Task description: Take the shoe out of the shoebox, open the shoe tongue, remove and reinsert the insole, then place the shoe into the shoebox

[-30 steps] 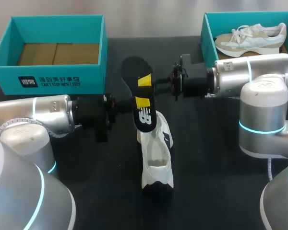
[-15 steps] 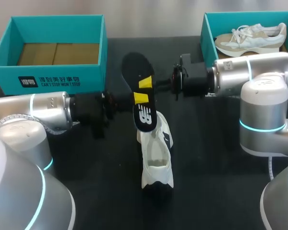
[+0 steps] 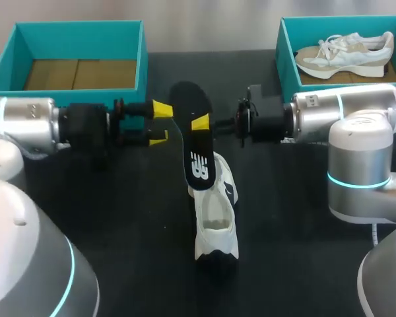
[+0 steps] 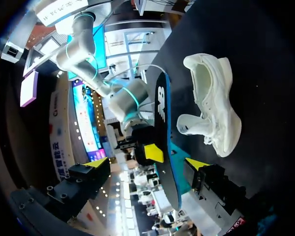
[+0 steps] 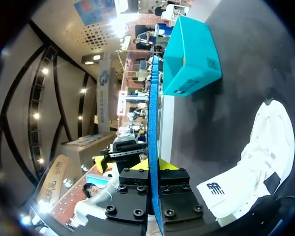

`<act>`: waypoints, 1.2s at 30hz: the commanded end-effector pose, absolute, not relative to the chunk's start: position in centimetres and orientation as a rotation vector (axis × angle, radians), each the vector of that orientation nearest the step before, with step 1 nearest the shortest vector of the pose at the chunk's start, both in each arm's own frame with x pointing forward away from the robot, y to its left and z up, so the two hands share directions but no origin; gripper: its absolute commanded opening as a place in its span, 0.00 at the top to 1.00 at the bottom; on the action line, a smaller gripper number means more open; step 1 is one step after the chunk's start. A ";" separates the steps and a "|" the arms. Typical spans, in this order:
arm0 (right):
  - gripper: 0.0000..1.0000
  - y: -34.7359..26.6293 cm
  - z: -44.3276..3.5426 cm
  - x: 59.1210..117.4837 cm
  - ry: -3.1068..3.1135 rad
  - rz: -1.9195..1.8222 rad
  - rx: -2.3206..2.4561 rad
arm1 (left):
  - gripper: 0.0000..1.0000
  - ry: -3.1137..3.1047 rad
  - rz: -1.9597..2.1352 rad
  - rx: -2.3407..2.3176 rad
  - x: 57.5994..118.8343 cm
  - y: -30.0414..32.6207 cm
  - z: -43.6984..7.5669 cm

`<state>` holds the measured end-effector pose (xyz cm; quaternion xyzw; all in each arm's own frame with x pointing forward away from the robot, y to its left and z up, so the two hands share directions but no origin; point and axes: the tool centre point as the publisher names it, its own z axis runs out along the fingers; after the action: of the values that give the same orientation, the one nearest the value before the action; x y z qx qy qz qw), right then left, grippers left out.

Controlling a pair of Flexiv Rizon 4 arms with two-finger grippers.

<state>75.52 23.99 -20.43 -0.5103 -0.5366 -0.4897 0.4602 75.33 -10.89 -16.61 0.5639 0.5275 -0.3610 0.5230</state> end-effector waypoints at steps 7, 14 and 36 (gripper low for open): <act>1.00 24.5 -20.5 75.8 -1.329 -1.188 -1.260 | 0.00 1.413 -0.771 1.581 75.5 -9.3 -15.2; 1.00 24.5 -20.5 75.8 -1.329 -1.188 -1.260 | 0.00 1.413 -0.771 1.581 75.5 -9.3 -15.2; 1.00 24.5 -20.5 75.8 -1.329 -1.188 -1.260 | 0.00 2.047 -0.432 1.946 85.3 -12.6 -10.0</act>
<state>75.88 24.34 -20.45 -0.5111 -0.5404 -0.4832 0.4617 82.84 -11.40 -10.29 0.6240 0.6810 -0.2369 0.3013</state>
